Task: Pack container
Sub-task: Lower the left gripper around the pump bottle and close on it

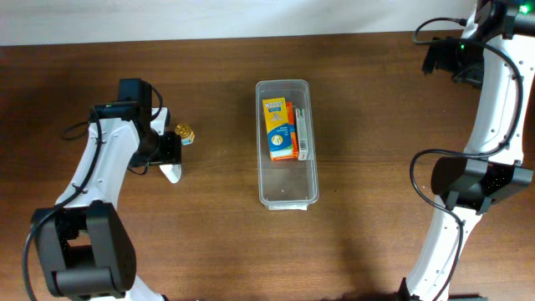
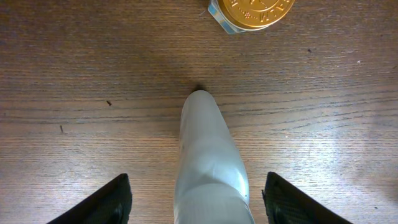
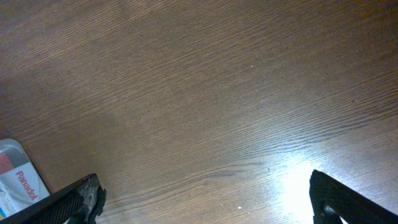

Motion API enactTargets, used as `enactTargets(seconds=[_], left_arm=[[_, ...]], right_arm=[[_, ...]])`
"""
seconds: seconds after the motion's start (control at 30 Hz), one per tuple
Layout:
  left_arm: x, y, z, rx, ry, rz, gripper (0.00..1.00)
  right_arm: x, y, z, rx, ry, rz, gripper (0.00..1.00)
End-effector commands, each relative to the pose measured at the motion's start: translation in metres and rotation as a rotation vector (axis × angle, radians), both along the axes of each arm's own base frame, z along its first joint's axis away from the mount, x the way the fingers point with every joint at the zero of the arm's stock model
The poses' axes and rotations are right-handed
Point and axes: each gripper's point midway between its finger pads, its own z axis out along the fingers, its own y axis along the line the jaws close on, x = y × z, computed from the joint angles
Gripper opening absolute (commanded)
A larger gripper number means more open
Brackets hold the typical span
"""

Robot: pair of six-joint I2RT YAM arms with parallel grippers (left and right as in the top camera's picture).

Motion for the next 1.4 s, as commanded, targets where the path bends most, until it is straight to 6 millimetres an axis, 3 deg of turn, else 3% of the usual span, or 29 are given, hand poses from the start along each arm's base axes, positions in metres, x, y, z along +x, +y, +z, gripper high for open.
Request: enactTargets(seconds=[0.0,0.07,0.43,0.53,1.1,1.27,1.37], left_arm=[[0.004,0.001,0.001,0.006,-0.005,-0.001,0.61],[0.004,0.001,0.001,0.006,-0.005,-0.001,0.53],[0.004,0.001,0.001,0.006,-0.005,-0.001,0.47],[0.004,0.0,0.001,0.006,-0.004,-0.002,0.38],[0.004,-0.001,0.002,0.003,-0.005,-0.005,0.37],[0.01,-0.014,0.018,0.003,-0.023,-0.042,0.37],[0.02,-0.029,0.037,0.003,-0.059,-0.079,0.37]], right_arm=[[-0.002,0.002,0.003,0.005,-0.001,0.001,0.98],[-0.002,0.002,0.003,0.005,-0.001,0.001,0.98],[-0.002,0.002,0.003,0.005,-0.001,0.001,0.98],[-0.002,0.002,0.003,0.005,-0.001,0.001,0.98],[-0.002,0.002,0.003,0.005,-0.001,0.001,0.98],[-0.002,0.002,0.003,0.005,-0.001,0.001,0.98],[-0.002,0.002,0.003,0.005,-0.001,0.001,0.98]])
